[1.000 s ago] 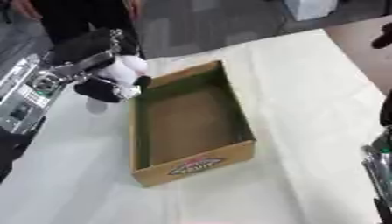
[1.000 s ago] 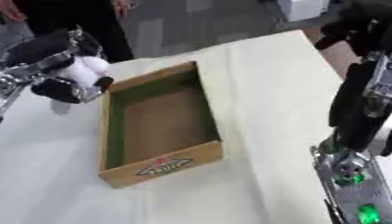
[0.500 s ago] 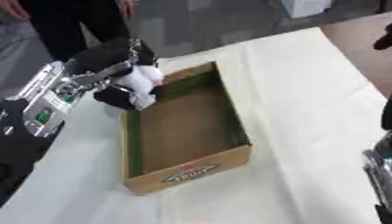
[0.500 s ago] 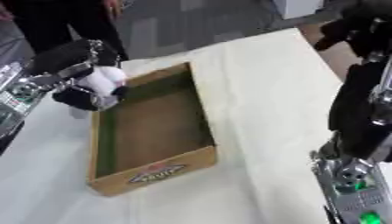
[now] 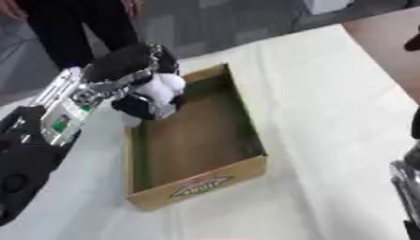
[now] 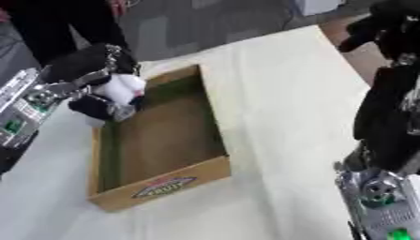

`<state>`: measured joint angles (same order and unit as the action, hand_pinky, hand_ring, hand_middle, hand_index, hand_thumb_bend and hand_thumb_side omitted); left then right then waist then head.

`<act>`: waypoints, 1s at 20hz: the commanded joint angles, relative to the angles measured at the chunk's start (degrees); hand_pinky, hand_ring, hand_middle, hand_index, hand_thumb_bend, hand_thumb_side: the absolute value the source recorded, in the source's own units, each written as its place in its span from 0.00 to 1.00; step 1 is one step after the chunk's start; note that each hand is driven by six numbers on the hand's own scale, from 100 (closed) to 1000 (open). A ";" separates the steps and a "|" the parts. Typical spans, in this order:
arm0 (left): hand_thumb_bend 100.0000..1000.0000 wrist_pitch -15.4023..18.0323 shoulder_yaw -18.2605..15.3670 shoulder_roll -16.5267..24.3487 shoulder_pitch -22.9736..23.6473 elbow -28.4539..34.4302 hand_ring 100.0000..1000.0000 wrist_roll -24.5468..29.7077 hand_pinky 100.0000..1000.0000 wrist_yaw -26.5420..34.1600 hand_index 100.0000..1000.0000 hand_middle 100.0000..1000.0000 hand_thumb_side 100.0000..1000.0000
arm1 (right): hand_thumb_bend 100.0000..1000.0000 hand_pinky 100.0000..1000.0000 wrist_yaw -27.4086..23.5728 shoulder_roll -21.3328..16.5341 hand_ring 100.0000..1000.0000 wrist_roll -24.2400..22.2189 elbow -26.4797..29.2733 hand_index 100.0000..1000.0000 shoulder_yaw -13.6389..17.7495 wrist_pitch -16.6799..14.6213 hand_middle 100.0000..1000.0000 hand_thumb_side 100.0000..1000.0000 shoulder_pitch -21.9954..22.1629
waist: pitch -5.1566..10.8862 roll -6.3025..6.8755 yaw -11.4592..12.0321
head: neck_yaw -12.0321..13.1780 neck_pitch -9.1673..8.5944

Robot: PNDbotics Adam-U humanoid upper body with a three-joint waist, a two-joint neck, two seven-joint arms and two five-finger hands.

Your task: Pick up objects on the table and place them in the box.

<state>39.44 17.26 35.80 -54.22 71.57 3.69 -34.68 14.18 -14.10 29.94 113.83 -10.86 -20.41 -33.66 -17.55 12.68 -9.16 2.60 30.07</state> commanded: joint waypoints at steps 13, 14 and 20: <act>0.22 3.95 0.60 0.76 -1.68 0.46 0.79 3.65 0.83 3.31 0.85 0.87 0.70 | 0.00 0.29 0.01 -0.20 0.42 -0.11 0.76 0.60 0.14 0.15 0.48 0.84 -1.17 | 1.43 -0.10 0.27 | 0.12 -0.40; 0.25 3.94 0.55 0.76 -1.73 0.51 0.82 3.93 0.89 3.08 0.87 0.89 0.74 | 0.00 0.29 0.02 -0.24 0.42 -0.11 0.76 0.60 0.14 0.17 0.48 0.84 -1.13 | 1.48 -0.11 0.33 | 0.10 -0.39; 0.40 4.23 0.43 0.83 -1.96 1.02 0.96 4.97 1.00 2.40 0.94 0.97 0.86 | 0.00 0.30 0.15 -0.50 0.42 -0.14 0.76 0.60 0.20 0.44 0.48 0.84 -0.81 | 1.75 -0.23 0.75 | -0.15 -0.20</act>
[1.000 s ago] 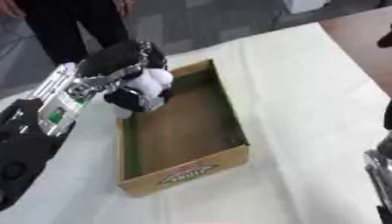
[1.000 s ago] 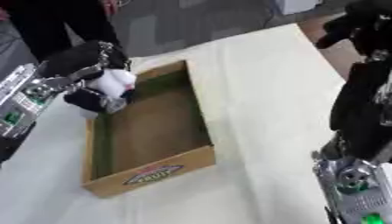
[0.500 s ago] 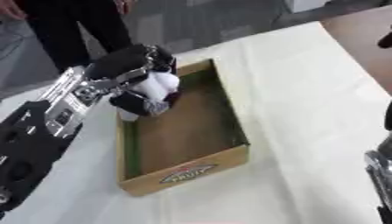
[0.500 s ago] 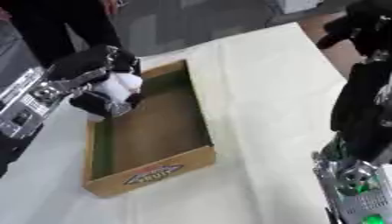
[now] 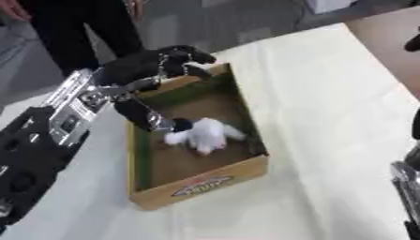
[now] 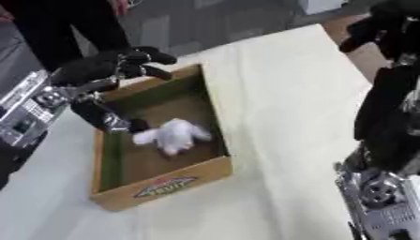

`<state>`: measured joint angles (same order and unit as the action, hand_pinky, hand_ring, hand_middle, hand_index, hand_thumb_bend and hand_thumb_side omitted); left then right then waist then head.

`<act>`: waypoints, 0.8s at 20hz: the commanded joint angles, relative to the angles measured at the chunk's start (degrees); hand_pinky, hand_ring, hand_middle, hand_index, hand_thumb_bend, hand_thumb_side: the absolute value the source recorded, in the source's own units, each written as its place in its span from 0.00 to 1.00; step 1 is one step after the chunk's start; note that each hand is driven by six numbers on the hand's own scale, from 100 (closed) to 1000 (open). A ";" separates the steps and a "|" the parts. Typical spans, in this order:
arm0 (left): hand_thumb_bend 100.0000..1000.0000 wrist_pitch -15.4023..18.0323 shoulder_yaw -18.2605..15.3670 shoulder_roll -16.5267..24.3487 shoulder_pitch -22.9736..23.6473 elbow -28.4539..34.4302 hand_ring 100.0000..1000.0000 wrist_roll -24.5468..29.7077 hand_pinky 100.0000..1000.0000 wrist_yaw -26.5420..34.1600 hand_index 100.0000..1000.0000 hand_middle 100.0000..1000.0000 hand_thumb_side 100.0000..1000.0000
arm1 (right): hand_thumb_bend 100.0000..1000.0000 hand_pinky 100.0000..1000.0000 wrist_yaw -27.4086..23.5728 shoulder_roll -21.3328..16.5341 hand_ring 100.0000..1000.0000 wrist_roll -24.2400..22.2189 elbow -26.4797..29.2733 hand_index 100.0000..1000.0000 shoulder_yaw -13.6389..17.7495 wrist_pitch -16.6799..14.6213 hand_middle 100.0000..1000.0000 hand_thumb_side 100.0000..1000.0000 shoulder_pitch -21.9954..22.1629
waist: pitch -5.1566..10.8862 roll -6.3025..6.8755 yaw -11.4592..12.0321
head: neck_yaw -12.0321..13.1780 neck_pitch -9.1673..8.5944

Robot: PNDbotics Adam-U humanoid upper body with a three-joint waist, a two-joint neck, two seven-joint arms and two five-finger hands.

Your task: Pick up objects on the table and place them in the box.

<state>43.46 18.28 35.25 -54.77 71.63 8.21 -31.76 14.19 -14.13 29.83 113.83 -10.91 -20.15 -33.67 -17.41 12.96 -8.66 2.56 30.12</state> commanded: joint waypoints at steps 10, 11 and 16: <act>0.23 -2.64 -1.93 2.96 0.17 3.47 0.93 -1.20 1.00 1.22 0.91 0.97 0.80 | 0.00 0.30 0.63 -1.07 0.42 0.39 0.76 0.60 0.70 0.58 0.48 0.84 0.85 | 2.58 -1.33 2.60 | -0.19 0.53; 0.23 -3.69 -2.17 3.40 0.71 4.09 0.93 -1.63 1.00 1.45 0.91 0.97 0.80 | 0.00 0.30 0.80 -1.27 0.42 0.52 0.76 0.60 0.84 0.66 0.48 0.84 1.33 | 2.83 -1.48 3.11 | -0.17 0.69; 0.11 -8.30 -3.17 5.83 2.83 8.27 0.85 -3.42 0.99 3.43 0.84 0.92 0.77 | 0.00 0.30 1.65 -2.33 0.42 1.18 0.76 0.60 1.47 1.38 0.48 0.84 4.32 | 4.64 -2.55 6.05 | 0.47 0.60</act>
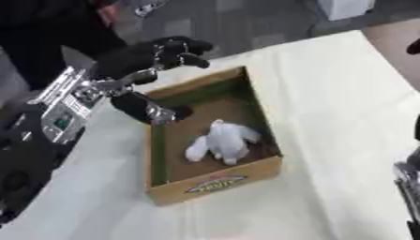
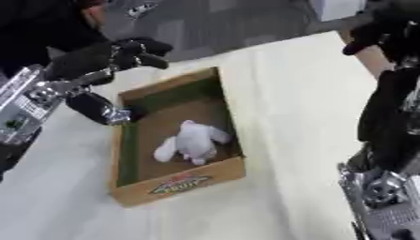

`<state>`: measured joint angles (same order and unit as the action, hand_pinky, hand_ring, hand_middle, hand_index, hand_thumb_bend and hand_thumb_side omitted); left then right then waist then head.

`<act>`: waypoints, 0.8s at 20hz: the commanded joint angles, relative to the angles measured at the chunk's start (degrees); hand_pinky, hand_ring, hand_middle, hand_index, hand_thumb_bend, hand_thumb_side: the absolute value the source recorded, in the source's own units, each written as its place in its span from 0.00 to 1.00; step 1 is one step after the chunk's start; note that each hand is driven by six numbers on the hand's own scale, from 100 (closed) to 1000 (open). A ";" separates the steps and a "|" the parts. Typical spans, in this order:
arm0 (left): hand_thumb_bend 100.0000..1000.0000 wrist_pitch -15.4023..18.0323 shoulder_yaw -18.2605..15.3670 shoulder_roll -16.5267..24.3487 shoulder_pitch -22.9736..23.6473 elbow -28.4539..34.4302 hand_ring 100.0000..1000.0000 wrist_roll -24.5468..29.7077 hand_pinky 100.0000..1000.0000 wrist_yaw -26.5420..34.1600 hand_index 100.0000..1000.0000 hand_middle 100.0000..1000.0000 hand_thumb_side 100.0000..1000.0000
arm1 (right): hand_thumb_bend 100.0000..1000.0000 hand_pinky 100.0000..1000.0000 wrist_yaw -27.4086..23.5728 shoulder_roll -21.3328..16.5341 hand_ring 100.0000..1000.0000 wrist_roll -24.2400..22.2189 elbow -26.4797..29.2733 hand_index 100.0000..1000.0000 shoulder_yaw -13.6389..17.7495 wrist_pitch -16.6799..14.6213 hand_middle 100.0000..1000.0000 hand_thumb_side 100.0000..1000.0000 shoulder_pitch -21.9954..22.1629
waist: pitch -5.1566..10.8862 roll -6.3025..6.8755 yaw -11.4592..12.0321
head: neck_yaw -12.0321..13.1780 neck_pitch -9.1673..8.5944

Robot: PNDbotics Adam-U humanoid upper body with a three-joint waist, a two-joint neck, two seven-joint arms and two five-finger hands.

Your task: Pick up objects on the table and place them in the box.

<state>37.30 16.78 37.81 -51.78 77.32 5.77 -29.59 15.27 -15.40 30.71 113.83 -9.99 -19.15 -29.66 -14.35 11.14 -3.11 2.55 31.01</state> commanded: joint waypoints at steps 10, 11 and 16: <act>0.07 -8.78 -5.93 5.01 7.41 16.19 0.66 -11.73 0.72 15.73 0.69 0.76 0.78 | 0.00 0.30 3.05 -2.83 0.42 3.11 0.76 0.60 2.77 2.04 0.48 0.84 6.51 | 5.13 -3.05 6.16 | 1.32 -1.51; 0.06 -9.77 -6.57 4.69 8.64 17.89 0.65 -13.07 0.71 17.43 0.69 0.76 0.73 | 0.00 0.30 3.18 -2.99 0.42 3.26 0.76 0.60 2.86 2.13 0.48 0.84 6.90 | 5.35 -3.19 6.49 | 1.09 -1.60; 0.06 -15.69 -9.13 2.24 14.90 26.35 0.61 -16.62 0.66 23.88 0.72 0.76 0.75 | 0.00 0.30 3.52 -3.62 0.42 3.65 0.76 0.60 2.98 2.27 0.48 0.84 7.97 | 6.03 -3.54 7.31 | -0.33 -1.81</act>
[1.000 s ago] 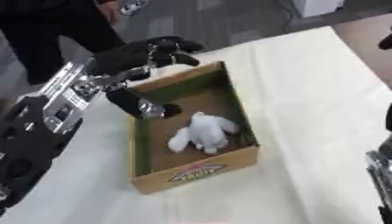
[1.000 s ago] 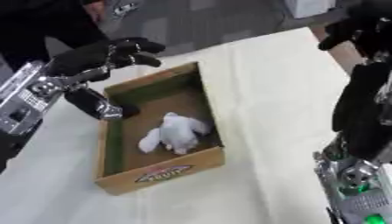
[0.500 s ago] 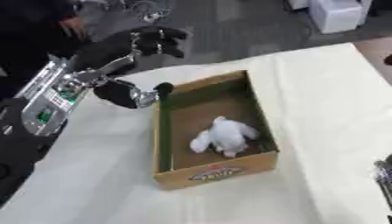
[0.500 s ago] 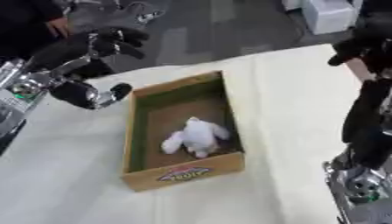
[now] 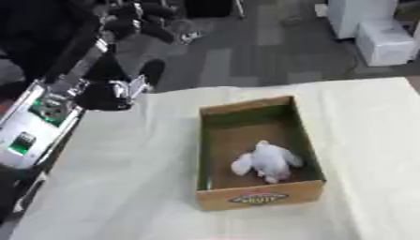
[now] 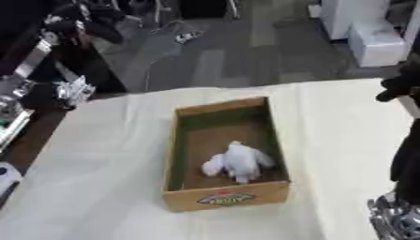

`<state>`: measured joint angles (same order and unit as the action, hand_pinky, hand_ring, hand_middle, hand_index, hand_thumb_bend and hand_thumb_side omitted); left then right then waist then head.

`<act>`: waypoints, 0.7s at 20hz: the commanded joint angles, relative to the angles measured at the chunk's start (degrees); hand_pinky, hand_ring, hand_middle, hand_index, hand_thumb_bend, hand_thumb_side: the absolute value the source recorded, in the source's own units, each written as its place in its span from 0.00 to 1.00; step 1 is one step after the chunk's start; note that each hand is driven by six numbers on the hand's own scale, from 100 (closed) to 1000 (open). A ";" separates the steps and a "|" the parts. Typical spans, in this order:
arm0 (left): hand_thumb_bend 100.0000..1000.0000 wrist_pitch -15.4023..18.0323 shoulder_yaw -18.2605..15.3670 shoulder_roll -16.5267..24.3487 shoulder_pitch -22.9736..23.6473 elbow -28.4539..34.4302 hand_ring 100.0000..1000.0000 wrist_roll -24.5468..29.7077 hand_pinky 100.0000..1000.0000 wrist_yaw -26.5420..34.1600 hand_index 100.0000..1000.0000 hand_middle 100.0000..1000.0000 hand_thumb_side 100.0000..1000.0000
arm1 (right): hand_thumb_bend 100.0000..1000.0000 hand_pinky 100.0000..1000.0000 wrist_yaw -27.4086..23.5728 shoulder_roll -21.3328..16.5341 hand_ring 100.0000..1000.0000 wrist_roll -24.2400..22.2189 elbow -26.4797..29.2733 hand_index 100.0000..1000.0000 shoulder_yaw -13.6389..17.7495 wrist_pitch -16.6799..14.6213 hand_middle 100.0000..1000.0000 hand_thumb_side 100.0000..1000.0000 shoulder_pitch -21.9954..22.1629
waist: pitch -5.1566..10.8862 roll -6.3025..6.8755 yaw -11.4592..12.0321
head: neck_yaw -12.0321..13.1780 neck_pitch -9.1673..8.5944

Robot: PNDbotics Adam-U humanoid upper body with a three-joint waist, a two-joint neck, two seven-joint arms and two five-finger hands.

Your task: Pick up objects on the table and place them in the box.

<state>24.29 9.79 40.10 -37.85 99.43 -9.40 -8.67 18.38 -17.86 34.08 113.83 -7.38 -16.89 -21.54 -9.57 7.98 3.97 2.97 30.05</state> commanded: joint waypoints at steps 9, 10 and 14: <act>0.07 -10.22 -6.53 -10.27 14.17 14.98 0.60 -2.75 0.63 4.32 0.79 0.78 0.78 | 0.00 0.30 0.53 -1.13 0.42 1.23 0.76 0.60 0.66 -0.34 0.48 0.84 0.33 | 1.54 -1.07 0.52 | -2.87 0.50; 0.07 -9.90 -7.02 -11.68 15.42 15.07 0.59 -3.35 0.62 4.12 0.80 0.78 0.78 | 0.00 0.30 0.53 -1.03 0.42 1.46 0.76 0.60 0.73 -0.41 0.48 0.84 0.33 | 1.45 -1.29 0.58 | -3.00 0.40; 0.07 -8.07 -8.16 -17.45 20.43 15.16 0.57 -5.80 0.60 3.75 0.82 0.77 0.78 | 0.00 0.30 0.53 -0.69 0.42 2.91 0.76 0.60 0.85 -1.07 0.48 0.83 0.42 | 0.70 -3.04 1.43 | -4.07 0.25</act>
<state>15.82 2.74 23.35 -17.15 113.51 -14.42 -4.75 18.73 -18.15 36.42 113.83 -6.99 -17.69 -20.94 -9.65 4.80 5.36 -0.48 30.68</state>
